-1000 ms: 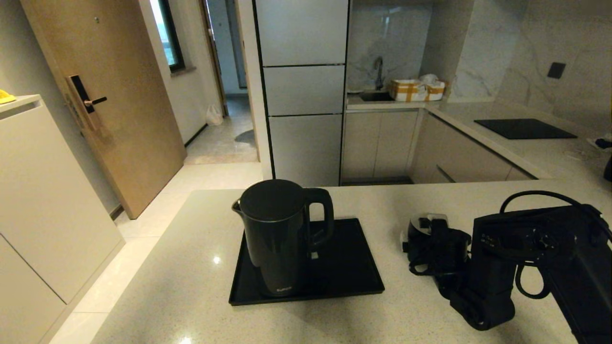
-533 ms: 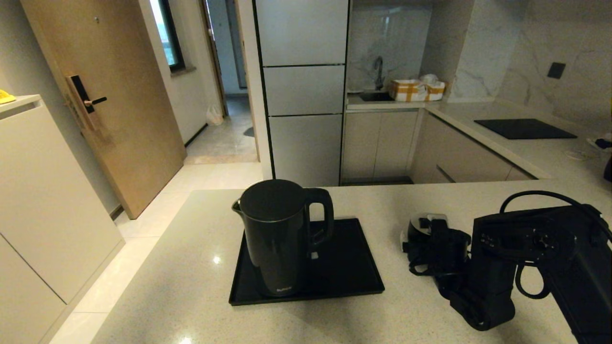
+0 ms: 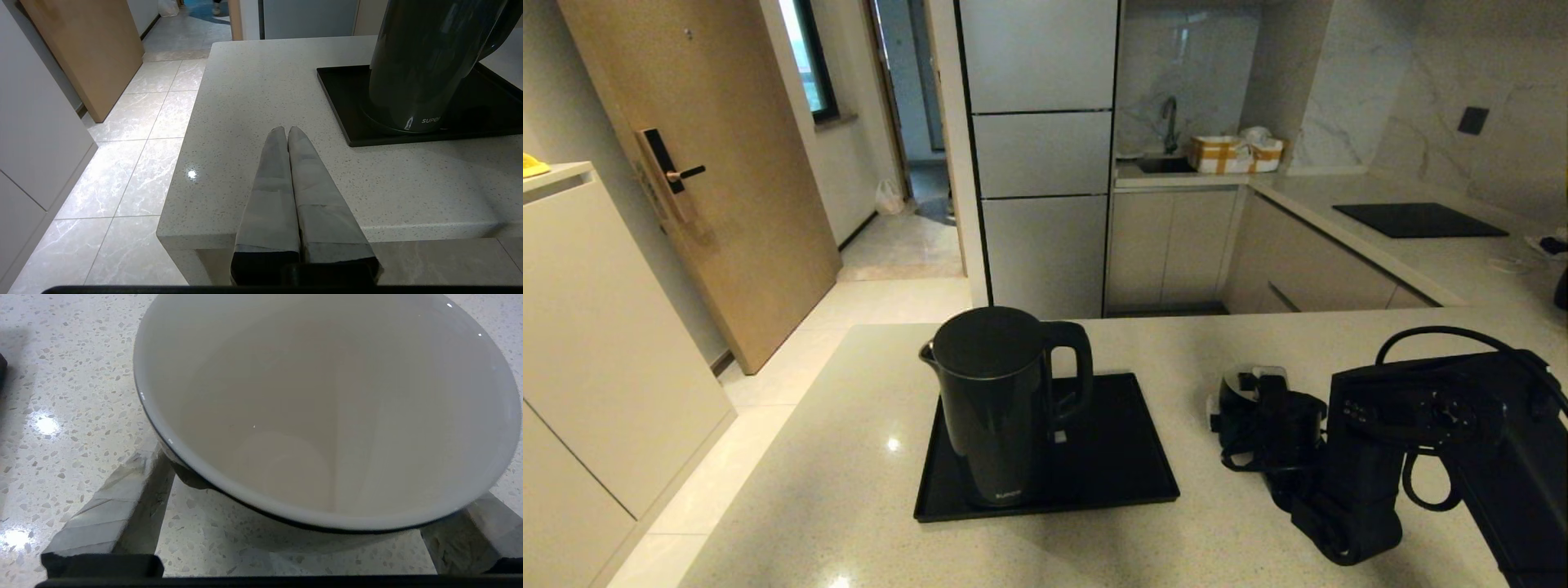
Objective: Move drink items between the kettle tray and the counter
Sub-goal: Return the tea cup to its original position
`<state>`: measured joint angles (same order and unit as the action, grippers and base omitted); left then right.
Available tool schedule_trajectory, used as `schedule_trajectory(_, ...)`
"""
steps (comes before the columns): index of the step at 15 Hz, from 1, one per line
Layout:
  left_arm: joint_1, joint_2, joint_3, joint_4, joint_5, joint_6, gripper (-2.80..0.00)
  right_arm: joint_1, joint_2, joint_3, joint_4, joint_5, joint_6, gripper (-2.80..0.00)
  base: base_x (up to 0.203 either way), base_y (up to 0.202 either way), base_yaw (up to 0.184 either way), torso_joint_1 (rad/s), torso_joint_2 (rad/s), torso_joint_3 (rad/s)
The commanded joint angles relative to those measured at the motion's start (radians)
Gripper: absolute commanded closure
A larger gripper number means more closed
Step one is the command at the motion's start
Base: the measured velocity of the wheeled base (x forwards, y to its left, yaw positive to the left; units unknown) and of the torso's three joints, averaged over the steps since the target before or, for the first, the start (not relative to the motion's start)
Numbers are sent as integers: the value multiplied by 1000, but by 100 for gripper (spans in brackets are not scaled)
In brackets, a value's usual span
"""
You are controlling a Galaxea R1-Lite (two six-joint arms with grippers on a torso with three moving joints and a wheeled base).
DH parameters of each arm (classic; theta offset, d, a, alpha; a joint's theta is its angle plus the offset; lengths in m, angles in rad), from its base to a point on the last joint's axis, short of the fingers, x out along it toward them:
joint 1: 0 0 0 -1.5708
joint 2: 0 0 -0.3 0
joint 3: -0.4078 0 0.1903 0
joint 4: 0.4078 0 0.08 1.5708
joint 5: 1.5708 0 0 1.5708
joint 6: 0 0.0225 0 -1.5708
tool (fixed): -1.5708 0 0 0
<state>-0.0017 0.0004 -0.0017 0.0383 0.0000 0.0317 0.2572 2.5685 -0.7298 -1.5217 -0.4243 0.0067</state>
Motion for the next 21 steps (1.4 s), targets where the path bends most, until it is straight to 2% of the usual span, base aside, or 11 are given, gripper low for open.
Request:
schedule_trajectory(1, 0, 0, 0, 0, 0, 1, 0, 0, -2, 0, -8, -5, -1, -280, 0, 0, 0, 0, 0, 0)
schedule_trajectory(2, 0, 0, 0, 0, 0, 1, 0, 0, -1, 0, -8, -5, -1, 0, 0, 0, 0, 0, 0, 0)
schedule_trajectory(12, 0, 0, 0, 0, 0, 1, 0, 3, -42, 23, -8, 0, -1, 0, 0, 0, 0, 0, 0, 0)
schedule_trajectory(16, 0, 0, 0, 0, 0, 1, 0, 43, -89, 61, -8, -5, 2, 0, 0, 0, 0, 0, 0, 0)
schedule_trajectory(21, 0, 0, 0, 0, 0, 1, 0, 138, -113, 78, -8, -41, 9, 0, 0, 0, 0, 0, 0, 0)
